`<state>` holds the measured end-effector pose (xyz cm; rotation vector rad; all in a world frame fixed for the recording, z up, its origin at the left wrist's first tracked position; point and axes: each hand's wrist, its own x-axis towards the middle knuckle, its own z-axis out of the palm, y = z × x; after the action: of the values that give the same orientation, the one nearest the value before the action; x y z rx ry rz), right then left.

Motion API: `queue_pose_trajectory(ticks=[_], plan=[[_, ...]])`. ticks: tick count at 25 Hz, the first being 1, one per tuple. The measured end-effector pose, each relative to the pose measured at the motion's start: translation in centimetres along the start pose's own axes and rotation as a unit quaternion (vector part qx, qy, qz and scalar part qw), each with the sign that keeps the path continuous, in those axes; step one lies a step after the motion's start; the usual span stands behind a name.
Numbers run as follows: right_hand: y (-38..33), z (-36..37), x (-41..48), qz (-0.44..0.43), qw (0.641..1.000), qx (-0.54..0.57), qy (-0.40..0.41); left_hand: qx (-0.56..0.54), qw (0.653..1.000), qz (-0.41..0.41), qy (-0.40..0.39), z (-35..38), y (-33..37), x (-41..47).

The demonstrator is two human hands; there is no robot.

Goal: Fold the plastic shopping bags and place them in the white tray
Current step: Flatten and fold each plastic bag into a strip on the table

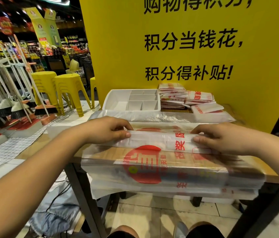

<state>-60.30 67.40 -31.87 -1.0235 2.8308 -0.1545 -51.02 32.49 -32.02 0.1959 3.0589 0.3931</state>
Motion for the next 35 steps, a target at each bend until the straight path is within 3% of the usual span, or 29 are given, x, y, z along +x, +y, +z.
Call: queue_pose_trajectory(ticks=[3,6,9,11,16,21,24,28,35], plan=[[0.2,0.9,0.8,0.005,1.0,-0.016,0.024,0.03,0.998,-0.02,0.06,1.1,-0.3,0.4],[0.4,3.3,0.7,-0.012,0.985,-0.064,0.158,0.043,0.989,0.004,0.143,3.5,-0.7,-0.4],[-1.1,4.9,-0.1,-0.069,0.969,-0.017,0.238,0.034,0.981,0.024,0.192,5.2,0.8,-1.1],[-3.0,5.1,-0.2,-0.089,0.974,-0.014,0.209,0.032,0.985,0.012,0.17,5.7,3.1,-1.3],[-7.7,5.6,-0.4,-0.046,0.99,-0.047,0.126,0.067,0.993,0.003,0.102,7.2,7.7,-1.6],[-8.9,6.9,-0.2,-0.035,0.996,-0.003,0.079,0.073,0.996,-0.018,0.05,7.9,7.1,-1.4],[-6.5,6.6,-1.0,-0.006,0.999,0.011,0.051,0.08,0.994,-0.073,0.005,6.9,4.9,-2.4],[-0.7,5.8,-3.6,0.095,0.994,0.016,0.042,0.074,0.99,-0.122,0.014,5.9,1.4,-4.3],[0.0,5.3,-4.0,0.111,0.993,-0.018,0.027,0.105,0.988,-0.104,0.04,5.8,1.7,-3.8]])
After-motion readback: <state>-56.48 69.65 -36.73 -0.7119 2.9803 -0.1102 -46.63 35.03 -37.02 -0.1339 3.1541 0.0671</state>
